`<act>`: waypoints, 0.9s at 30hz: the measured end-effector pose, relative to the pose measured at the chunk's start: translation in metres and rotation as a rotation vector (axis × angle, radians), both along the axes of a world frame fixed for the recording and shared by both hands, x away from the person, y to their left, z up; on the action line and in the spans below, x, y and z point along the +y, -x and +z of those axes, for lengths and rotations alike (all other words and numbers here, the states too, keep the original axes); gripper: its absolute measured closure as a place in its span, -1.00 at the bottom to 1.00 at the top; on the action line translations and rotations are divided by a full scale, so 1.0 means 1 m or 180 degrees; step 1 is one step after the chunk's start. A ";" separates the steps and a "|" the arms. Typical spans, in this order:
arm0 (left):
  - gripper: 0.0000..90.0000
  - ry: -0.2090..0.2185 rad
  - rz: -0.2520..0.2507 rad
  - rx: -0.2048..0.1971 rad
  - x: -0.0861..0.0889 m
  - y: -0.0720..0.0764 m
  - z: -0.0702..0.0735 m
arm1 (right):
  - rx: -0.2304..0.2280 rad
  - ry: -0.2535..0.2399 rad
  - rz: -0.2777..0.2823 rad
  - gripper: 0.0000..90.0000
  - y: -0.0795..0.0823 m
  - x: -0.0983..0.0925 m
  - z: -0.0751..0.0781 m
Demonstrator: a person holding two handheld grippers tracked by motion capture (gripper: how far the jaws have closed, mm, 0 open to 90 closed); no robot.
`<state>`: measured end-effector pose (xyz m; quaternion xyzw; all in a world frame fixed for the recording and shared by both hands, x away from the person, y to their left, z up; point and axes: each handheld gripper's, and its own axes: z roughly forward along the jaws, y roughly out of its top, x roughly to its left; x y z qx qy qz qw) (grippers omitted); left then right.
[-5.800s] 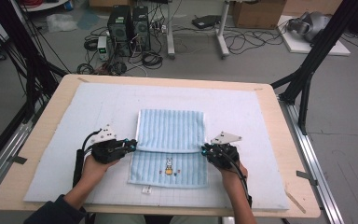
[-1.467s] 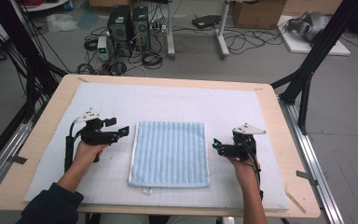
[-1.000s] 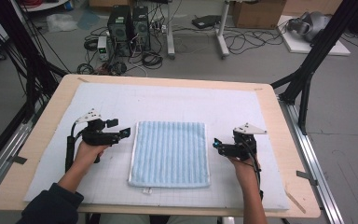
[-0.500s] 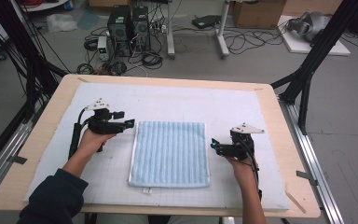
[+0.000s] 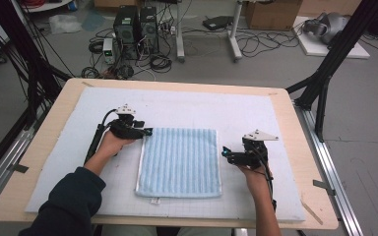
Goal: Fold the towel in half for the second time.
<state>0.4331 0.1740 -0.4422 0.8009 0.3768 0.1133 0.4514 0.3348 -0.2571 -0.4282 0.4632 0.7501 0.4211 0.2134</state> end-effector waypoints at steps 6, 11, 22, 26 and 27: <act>0.31 -0.0291 -0.0048 -0.0017 -0.005 0.000 -0.007 | 0.0021 0.0051 0.0034 -0.73 -0.002 0.003 -0.002; 0.79 -0.0243 -0.0150 -0.0040 -0.005 0.001 -0.007 | 0.0056 0.0144 0.0083 -0.73 -0.006 0.011 -0.007; 0.90 -0.0034 -0.0133 0.0020 0.000 -0.001 -0.006 | 0.0303 0.0110 0.0244 -0.73 -0.057 0.032 -0.004; 0.91 -0.0028 -0.0146 0.0028 0.000 -0.001 -0.006 | 0.0453 0.0164 0.0358 -0.38 -0.081 0.041 -0.002; 0.91 -0.0028 -0.0146 0.0028 0.000 -0.001 -0.006 | 0.0465 0.0199 0.0400 -0.22 -0.084 0.043 -0.002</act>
